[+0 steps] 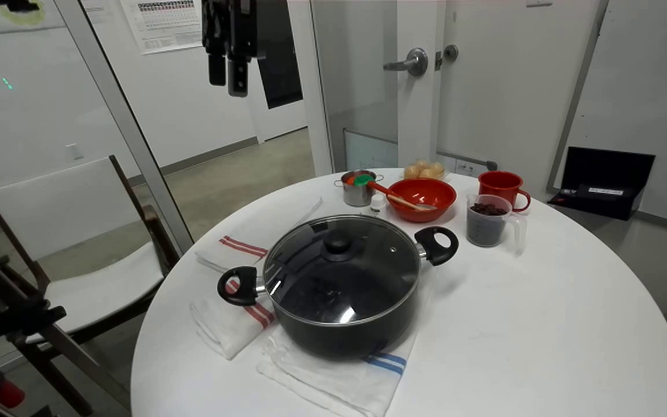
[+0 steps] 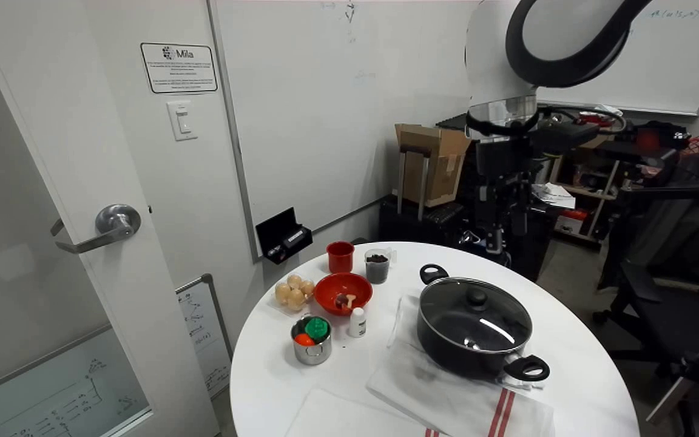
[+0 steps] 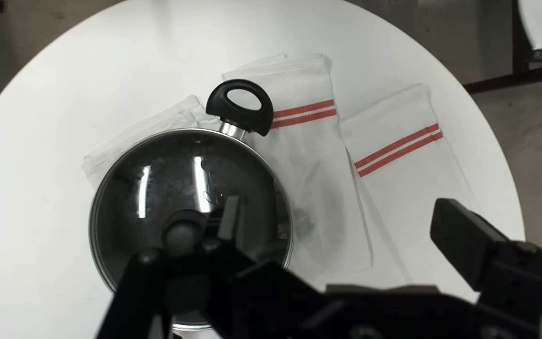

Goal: Remove the glass lid from the pot.

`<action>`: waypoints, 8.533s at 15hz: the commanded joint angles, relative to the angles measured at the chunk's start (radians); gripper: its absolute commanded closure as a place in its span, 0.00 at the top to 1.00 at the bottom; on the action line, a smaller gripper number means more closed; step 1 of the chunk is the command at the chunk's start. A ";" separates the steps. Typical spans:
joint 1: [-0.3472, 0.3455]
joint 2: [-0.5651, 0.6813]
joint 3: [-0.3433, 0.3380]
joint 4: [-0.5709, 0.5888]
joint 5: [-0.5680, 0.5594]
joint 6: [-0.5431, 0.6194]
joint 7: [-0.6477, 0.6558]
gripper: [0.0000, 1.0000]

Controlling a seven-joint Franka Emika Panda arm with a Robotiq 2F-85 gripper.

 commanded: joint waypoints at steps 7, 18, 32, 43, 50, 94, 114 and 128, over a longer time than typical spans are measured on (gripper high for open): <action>-0.069 0.215 -0.039 0.076 0.105 0.142 0.001 1.00; -0.116 0.417 -0.071 0.233 0.157 0.187 0.090 1.00; -0.136 0.617 -0.086 0.387 0.166 0.169 0.170 1.00; -0.141 0.628 -0.085 0.414 0.177 0.160 0.172 0.26; -0.151 0.559 -0.067 0.336 0.189 0.194 0.132 0.26; 0.288 0.696 0.058 0.817 -0.178 -0.220 0.041 0.26; 0.267 1.132 0.056 1.235 -0.172 -0.252 -0.098 0.26; 0.244 1.177 0.053 1.313 -0.168 -0.280 -0.120 0.99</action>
